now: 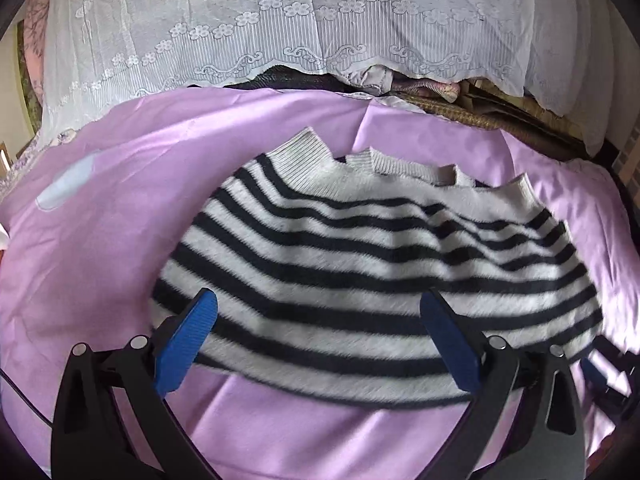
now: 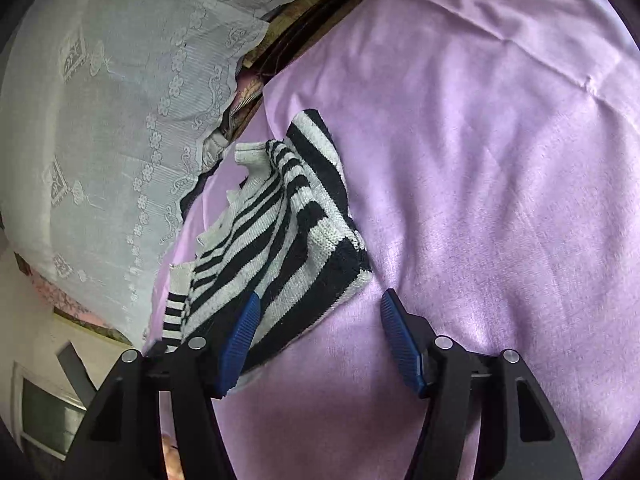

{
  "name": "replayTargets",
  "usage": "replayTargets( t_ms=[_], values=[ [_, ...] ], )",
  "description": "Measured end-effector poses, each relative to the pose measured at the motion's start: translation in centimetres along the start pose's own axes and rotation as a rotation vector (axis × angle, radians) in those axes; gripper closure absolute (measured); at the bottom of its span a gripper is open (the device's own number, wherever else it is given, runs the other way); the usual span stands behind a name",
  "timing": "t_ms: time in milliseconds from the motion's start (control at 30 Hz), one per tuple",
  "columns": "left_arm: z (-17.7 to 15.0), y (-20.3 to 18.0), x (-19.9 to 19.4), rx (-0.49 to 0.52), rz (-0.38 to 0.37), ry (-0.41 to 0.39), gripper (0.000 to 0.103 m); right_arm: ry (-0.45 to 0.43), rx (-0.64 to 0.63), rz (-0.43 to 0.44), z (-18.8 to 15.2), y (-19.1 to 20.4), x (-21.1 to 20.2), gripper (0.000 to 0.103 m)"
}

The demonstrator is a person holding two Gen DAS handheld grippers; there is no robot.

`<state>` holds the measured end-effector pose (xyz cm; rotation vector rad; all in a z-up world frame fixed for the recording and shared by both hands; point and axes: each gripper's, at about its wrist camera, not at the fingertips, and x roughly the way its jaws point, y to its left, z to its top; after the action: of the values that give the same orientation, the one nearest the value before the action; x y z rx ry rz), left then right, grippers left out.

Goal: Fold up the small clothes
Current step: 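Move the right tool to the sweater's side edge and grasp it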

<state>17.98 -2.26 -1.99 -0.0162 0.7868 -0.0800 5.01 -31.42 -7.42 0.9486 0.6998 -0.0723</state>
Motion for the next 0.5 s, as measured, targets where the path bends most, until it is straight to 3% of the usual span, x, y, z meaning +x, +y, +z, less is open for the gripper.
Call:
replayTargets(
  t_ms=[167,267,333,500],
  values=[
    [2.0,-2.7,2.7,-0.010,0.018,0.025,0.004,-0.015,-0.059,-0.039,0.0,0.7,0.5,0.039],
    [1.4,-4.6,6.7,0.059,0.051,0.111,0.004,-0.021,-0.074,-0.052,0.2,0.8,0.8,0.039],
    [0.4,-5.0,7.6,0.077,0.070,0.068,0.004,-0.029,-0.077,-0.058,0.2,0.9,1.0,0.039],
    [0.3,-4.4,7.0,0.062,0.044,0.061,0.004,-0.059,-0.064,-0.056,0.2,0.9,1.1,0.039]
  ],
)
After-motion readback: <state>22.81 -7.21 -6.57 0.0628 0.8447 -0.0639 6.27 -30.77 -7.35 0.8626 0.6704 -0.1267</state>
